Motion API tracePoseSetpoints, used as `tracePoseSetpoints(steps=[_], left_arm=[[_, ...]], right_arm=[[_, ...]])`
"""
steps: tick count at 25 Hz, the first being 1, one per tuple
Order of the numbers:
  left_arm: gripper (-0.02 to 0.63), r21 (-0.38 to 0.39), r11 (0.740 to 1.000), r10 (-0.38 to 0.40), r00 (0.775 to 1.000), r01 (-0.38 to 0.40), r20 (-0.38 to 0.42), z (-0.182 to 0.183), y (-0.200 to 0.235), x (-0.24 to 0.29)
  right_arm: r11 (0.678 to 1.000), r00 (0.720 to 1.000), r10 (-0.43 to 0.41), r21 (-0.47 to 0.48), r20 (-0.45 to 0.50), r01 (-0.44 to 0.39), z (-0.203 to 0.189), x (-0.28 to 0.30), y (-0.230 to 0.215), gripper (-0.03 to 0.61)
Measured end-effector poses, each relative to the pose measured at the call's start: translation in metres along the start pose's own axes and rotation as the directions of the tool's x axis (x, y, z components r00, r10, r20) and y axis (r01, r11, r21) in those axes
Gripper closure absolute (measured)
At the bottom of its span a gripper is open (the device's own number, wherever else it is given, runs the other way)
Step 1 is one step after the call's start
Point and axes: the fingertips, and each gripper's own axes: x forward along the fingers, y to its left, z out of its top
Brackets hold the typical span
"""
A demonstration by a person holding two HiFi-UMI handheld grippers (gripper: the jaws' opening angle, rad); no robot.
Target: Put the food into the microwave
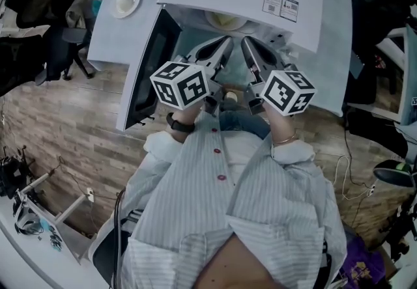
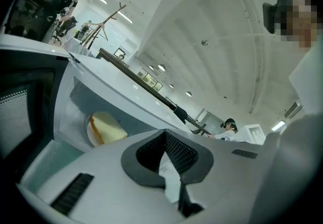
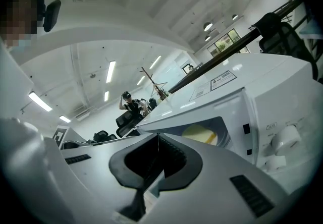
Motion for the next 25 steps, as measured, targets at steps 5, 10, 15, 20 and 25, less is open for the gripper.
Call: tracePoseSetpoints(steps=[5,10,15,20,25], left_arm=[[0.604,-0.012,1.000,-0.010,1.000,0.010,-0.012,-0.0037,-0.0015,0.0057],[0.604,-0.009,1.000,-0.015,1.000,0.015,-0.021,-0.0043,-0.0031,0.0081],[0.604,-0.012,1.000,-0.010,1.000,0.009,-0.030,-0.0056,-0.0005,0.0075],[0.604,-0.014,1.000,-0.011,0.999,0.011,-0.038,-0.0076,-0.0004,0.0059],[0.604,-0.021,1.000,-0.012,0.999,0.011,-0.040,-0.0084,-0.0001,0.0047]], right_arm=[[1.000,1.000,-0.009,0.007,-0.008,0.009,-0.0026,-0.0017,-0.0048,0.546],[1.000,1.000,-0.011,0.014,-0.002,0.011,-0.0001,-0.0014,-0.0050,0.546],[1.000,1.000,-0.012,0.026,-0.005,0.012,-0.0013,-0.0022,-0.0056,0.546],[1.000,1.000,-0.010,0.028,-0.005,0.010,-0.0018,-0.0022,-0.0036,0.546],[1.000,1.000,-0.002,0.030,-0.014,0.002,-0.0038,-0.0010,-0.0026,0.546]])
